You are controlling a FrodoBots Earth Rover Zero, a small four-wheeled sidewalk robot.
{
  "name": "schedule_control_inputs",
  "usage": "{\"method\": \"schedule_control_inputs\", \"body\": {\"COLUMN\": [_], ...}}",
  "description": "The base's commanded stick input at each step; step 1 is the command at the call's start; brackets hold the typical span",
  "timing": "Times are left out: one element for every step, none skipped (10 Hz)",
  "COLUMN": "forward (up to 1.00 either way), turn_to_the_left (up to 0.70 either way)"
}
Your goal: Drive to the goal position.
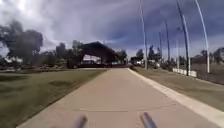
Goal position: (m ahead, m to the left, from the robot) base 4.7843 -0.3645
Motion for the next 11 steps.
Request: {"method": "schedule_control_inputs", "body": {"forward": [1.00,1.00,1.00,1.00,1.00,1.00,1.00,1.00,1.00,1.00,1.00], "turn_to_the_left": [-0.13,-0.27,0.00,0.00,0.00,0.00,0.00,0.00,0.00,0.00,0.00]}}
